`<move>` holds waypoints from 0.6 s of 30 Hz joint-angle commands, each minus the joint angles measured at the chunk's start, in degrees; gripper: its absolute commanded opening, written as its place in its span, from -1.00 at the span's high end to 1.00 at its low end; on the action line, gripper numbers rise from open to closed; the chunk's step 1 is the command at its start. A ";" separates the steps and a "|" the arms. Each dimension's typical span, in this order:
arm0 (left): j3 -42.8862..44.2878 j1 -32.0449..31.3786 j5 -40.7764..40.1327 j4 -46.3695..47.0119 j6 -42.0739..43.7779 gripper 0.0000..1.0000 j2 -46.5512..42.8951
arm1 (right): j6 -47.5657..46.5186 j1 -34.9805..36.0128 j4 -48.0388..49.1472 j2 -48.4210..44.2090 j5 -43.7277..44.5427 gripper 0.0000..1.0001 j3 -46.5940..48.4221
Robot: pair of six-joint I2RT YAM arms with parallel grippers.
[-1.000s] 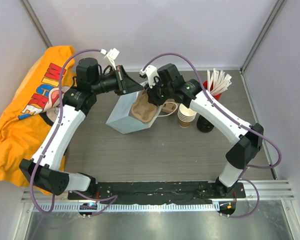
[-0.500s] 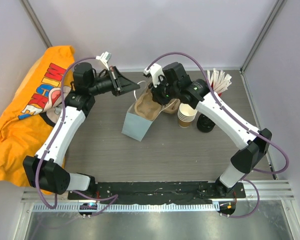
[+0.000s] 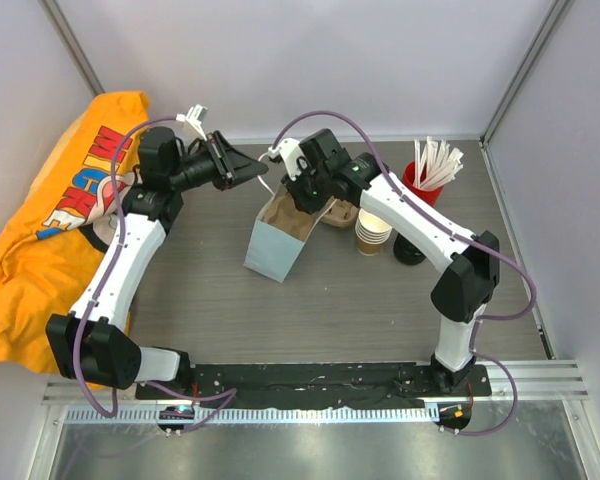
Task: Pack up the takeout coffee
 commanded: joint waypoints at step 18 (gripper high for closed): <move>2.23 7.38 -5.62 -10.54 15.19 0.49 -4.20 | -0.55 0.23 -5.70 7.26 -3.16 0.50 15.02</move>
